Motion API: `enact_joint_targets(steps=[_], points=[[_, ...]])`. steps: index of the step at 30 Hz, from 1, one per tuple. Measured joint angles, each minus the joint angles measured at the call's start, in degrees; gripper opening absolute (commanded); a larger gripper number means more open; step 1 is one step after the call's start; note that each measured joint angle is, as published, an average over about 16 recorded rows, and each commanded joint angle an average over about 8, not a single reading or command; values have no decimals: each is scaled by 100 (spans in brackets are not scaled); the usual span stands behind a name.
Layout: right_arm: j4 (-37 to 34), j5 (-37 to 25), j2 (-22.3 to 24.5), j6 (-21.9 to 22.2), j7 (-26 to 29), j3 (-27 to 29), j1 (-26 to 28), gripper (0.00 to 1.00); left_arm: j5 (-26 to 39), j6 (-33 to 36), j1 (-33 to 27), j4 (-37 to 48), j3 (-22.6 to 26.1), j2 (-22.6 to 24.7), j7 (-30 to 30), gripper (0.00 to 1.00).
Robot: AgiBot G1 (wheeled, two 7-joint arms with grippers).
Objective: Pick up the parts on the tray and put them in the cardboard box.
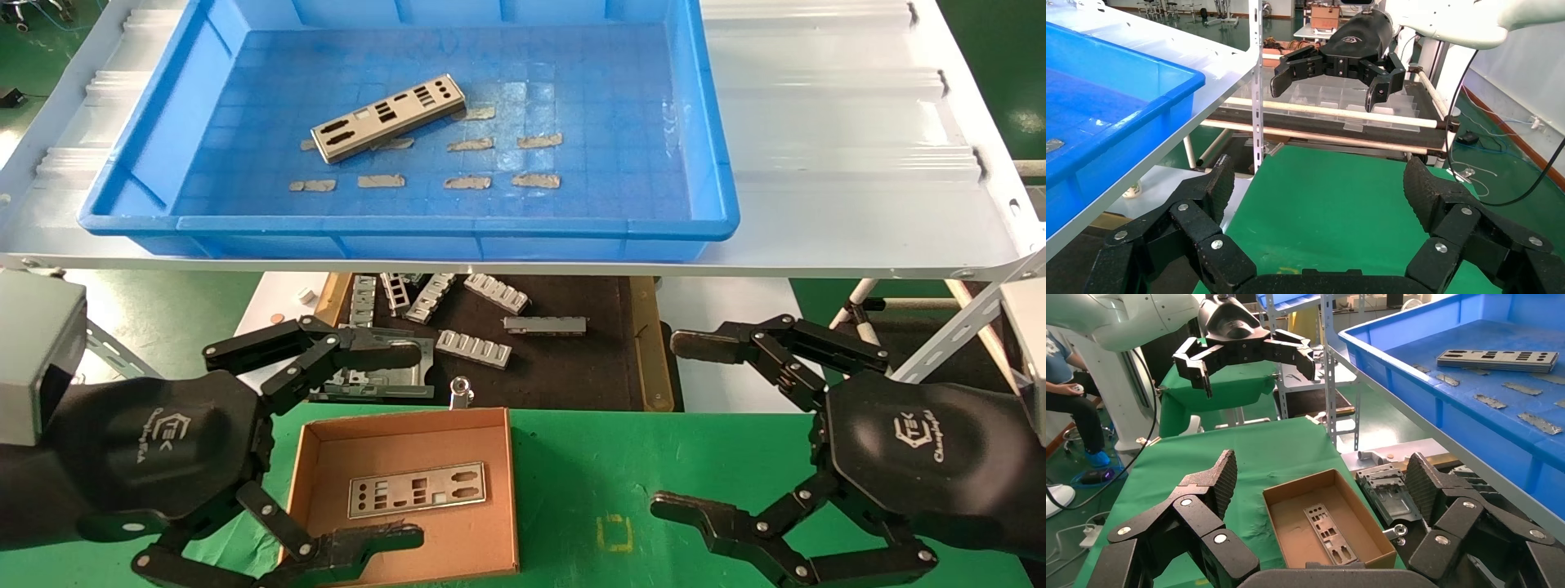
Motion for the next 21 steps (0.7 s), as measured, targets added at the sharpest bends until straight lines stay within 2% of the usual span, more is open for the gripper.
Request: enact_joint_targets(steps=[21], points=[[0, 0, 0, 0, 0, 0, 0, 100, 0, 0, 0, 0, 0, 0, 0, 100]])
